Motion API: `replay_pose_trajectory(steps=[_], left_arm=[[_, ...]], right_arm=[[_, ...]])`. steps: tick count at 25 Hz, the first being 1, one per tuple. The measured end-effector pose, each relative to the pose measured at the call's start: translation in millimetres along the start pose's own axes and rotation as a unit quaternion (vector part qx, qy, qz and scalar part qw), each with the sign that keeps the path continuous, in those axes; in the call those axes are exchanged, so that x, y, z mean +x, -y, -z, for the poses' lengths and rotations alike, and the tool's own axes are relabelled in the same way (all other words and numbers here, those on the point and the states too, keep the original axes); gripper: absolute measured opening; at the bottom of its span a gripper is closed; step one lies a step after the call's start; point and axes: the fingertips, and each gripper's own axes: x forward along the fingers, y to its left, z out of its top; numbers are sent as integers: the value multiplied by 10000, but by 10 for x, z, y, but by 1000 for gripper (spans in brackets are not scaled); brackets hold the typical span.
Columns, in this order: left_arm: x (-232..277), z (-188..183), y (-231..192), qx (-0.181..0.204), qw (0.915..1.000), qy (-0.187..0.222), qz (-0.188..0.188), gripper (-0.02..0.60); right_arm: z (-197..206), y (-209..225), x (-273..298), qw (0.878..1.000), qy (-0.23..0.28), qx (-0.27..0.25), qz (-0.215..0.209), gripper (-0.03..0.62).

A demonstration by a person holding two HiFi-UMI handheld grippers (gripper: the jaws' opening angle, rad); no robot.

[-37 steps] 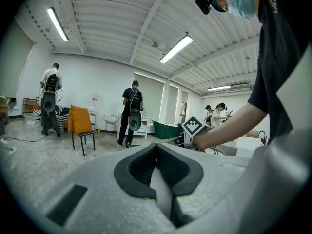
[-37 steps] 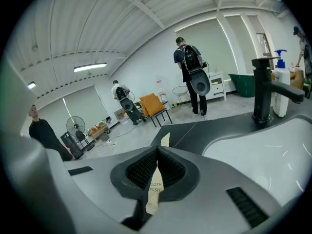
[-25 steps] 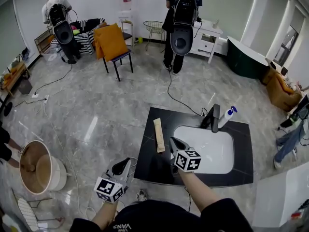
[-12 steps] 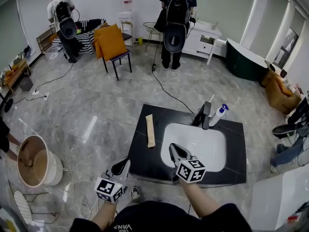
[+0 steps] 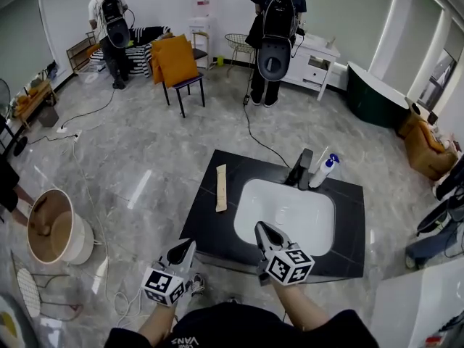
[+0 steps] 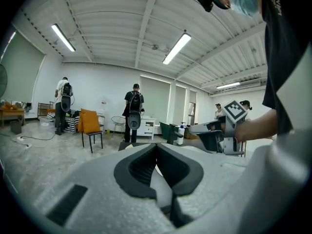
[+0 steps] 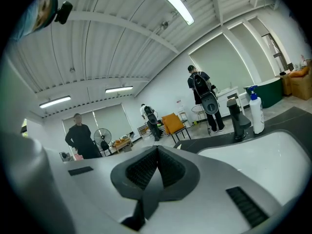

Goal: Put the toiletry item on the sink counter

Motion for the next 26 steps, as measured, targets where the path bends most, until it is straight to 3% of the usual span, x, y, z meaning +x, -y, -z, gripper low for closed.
replay_pose_trajectory(steps=[13, 26], left_arm=[[-207, 220, 424, -94, 9995, -50, -306, 9], [-275, 272, 543, -114, 9990, -55, -418, 9]], right_arm=[[297, -7, -377, 9993, -258, 7, -259, 0], [440, -33, -466, 9985, -448, -127, -302, 0]])
